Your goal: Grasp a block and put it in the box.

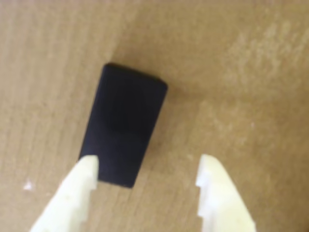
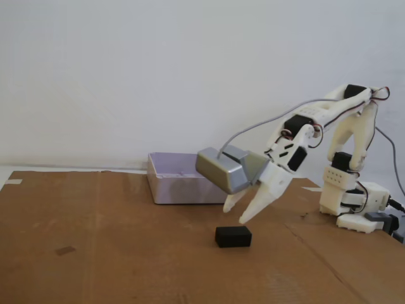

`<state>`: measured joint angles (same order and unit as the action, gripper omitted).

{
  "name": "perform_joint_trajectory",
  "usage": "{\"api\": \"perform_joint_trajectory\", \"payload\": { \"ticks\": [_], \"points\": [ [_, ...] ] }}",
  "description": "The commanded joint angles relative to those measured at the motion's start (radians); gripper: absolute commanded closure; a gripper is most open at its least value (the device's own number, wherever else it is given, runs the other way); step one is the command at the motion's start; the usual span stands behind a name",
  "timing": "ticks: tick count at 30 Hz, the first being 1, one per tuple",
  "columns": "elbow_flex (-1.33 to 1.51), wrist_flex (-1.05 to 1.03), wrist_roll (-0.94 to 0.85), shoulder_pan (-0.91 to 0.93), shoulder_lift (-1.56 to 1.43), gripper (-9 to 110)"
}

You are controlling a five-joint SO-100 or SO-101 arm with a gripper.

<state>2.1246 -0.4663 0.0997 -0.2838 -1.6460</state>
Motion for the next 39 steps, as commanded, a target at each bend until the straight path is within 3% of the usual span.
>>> {"api": "perform_joint_trajectory", "payload": {
  "ticks": [1, 30, 36, 39],
  "points": [
    [-0.164, 0.046, -0.012, -0.029, -0.002, 77],
    [-0.209, 0.044, -0.014, -0.058, 0.106, 77],
    [-0.206, 0.044, -0.012, -0.063, 0.115, 75],
    [-0.202, 0.044, -0.012, -0.055, 0.115, 69]
  ]
}}
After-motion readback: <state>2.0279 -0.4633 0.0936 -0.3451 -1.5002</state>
